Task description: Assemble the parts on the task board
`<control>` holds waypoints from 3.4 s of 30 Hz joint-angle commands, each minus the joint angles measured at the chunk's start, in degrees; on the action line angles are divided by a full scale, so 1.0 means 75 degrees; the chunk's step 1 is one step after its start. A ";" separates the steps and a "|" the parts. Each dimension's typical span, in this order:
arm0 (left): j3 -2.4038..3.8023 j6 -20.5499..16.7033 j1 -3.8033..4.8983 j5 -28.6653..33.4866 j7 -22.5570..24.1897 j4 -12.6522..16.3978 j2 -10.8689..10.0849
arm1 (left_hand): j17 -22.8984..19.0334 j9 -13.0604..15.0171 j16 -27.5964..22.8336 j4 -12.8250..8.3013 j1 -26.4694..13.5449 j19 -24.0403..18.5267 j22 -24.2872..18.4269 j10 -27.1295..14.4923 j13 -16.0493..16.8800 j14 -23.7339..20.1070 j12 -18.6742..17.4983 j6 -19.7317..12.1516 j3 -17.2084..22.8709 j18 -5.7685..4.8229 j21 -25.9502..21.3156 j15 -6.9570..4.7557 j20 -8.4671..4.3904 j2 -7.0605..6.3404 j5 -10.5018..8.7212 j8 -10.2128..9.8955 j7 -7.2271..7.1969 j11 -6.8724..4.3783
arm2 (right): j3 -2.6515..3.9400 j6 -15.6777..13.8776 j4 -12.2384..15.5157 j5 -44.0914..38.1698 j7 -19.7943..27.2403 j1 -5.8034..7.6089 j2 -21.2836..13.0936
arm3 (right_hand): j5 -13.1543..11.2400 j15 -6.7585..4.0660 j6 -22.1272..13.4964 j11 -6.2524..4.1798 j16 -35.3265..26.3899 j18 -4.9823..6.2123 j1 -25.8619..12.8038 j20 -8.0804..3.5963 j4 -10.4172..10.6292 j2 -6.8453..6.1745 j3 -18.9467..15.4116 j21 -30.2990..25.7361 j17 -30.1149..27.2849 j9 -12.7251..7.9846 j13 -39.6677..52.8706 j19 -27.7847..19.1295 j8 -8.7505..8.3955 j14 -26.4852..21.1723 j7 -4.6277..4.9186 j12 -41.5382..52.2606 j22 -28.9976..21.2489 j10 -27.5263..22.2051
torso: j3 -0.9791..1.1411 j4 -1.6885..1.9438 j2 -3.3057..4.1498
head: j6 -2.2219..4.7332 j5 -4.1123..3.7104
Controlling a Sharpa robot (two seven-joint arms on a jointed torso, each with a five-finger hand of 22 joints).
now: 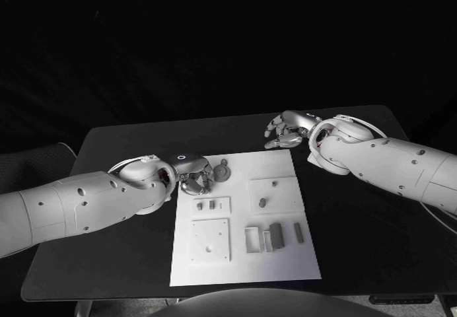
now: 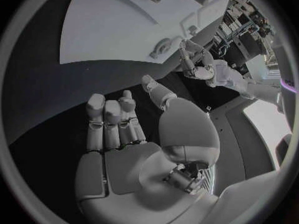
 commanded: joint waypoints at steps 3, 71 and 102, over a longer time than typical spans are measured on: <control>0.0003 0.0145 -0.0035 -0.0022 0.0054 -0.0053 0.0047 | -0.0012 -0.0007 -0.0037 -0.0033 -0.0032 0.0005 0.0123 0.0070 0.0014 0.0032 0.0001 0.0055 -0.0024 0.0867 0.0008 0.0007 -0.0006 0.0031 0.0019 0.0034 0.0002 -0.0005 | 0.0002 0.0081 0.0004 0.0002 0.0063 -0.0004 0.0002 | -0.0006 -0.0030 0.0015 0.0008 -0.0026 0.0487 -0.0052 -0.0071 0.0043 -0.0020 -0.0005 -0.0040 -0.0011 0.0007 -0.0010 0.0003 -0.0032 0.0007 0.0058 0.0045 0.0010 -0.0046 | 0.0004 -0.0002 0.0001 | -0.0009 -0.0002; 0.0000 0.0388 -0.0150 -0.0083 0.0082 -0.0257 0.0223 | 0.0001 -0.0020 -0.0017 -0.0030 -0.0161 -0.0036 0.0145 0.0172 0.0159 -0.0062 -0.0076 0.0039 -0.0192 0.0802 -0.0012 -0.0021 -0.0048 -0.0157 0.0004 0.0025 -0.0005 -0.0034 | 0.0002 0.0062 0.0028 0.0002 0.0059 -0.0004 -0.0016 | -0.0006 -0.0028 0.0014 0.0009 -0.0027 0.0487 -0.0055 -0.0070 0.0052 -0.0017 -0.0010 -0.0046 -0.0014 0.0011 -0.0030 0.0001 -0.0034 0.0003 0.0060 0.0057 0.0012 -0.0054 | 0.0008 -0.0007 0.0000 | -0.0066 -0.0032; 0.0003 -0.0037 -0.0158 -0.0003 0.0125 -0.0341 0.0081 | 0.0010 -0.0247 0.0021 -0.0002 -0.0358 -0.0054 0.0132 0.0244 0.0447 -0.0124 -0.0036 -0.0939 -0.0653 0.0800 -0.0044 -0.0051 -0.0059 -0.0512 0.0040 -0.0413 0.0228 -0.0069 | 0.0002 0.0042 -0.0001 0.0002 0.0058 -0.0004 -0.0037 | -0.0006 -0.0028 0.0007 0.0010 -0.0027 0.0487 -0.0048 -0.0071 0.0050 -0.0022 -0.0009 -0.0048 -0.0015 0.0011 -0.0037 0.0001 -0.0038 0.0002 0.0060 0.0061 0.0012 -0.0057 | 0.0002 -0.0004 0.0000 | -0.0020 -0.0045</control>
